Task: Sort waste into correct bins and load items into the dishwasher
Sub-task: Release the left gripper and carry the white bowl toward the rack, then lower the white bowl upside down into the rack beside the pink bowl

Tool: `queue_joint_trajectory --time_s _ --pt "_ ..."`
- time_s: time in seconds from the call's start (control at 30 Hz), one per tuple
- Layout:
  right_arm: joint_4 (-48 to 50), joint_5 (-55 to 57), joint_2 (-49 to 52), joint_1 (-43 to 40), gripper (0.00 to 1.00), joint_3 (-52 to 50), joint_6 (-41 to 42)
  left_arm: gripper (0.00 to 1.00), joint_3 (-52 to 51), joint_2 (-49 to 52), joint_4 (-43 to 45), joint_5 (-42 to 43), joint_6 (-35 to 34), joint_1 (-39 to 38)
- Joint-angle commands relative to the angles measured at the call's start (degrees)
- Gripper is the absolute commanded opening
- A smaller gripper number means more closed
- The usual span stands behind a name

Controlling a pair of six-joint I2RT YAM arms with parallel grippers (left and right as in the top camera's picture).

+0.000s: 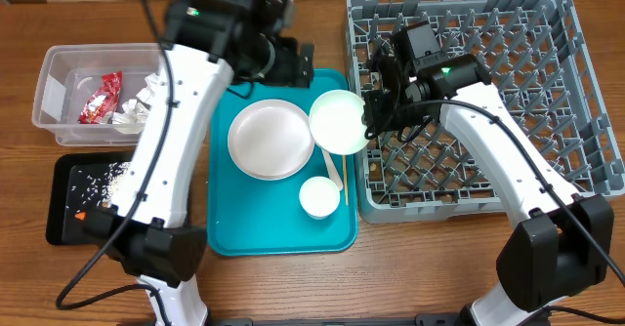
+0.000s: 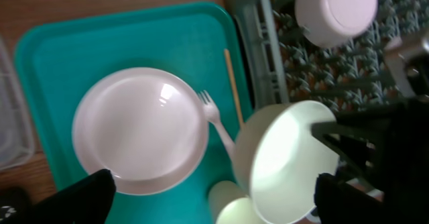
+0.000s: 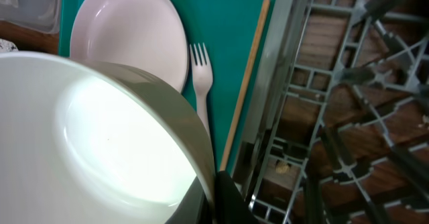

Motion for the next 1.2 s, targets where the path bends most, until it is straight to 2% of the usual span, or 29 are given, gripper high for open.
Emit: queue_joint_trajectory --time_s 0.0,0.2,0.4,0.67,0.93,1.07,1.17 --pt "2.1 2.8 -0.5 0.0 0.04 -0.1 -0.3 1.00 0.9 0.3 -0.2 -2.0 1.1 2.8" --pt "7.9 13.6 -0.5 0.0 0.04 -0.1 -0.3 1.00 0.8 0.3 -0.2 -2.0 1.1 3.8" --pt "11.7 29.6 -0.5 -0.1 0.04 -0.1 -0.3 1.00 0.8 0.3 -0.2 -2.0 1.1 3.8" --pt "26.1 51.4 -0.5 -4.8 0.04 -0.1 -0.7 1.00 0.8 0.3 -0.2 -2.0 1.1 3.8" --pt "42.0 53.2 -0.5 -15.2 0.04 -0.1 -19.1 1.00 0.8 0.3 -0.2 -2.0 1.1 3.8" --pt "47.0 53.0 0.2 -19.8 0.04 -0.1 -26.4 1.00 0.8 0.3 -0.2 -2.0 1.1 3.8" --pt "48.3 53.0 1.8 -21.8 0.04 -0.1 -34.8 1.00 0.8 0.3 -0.2 -2.0 1.1 3.8"
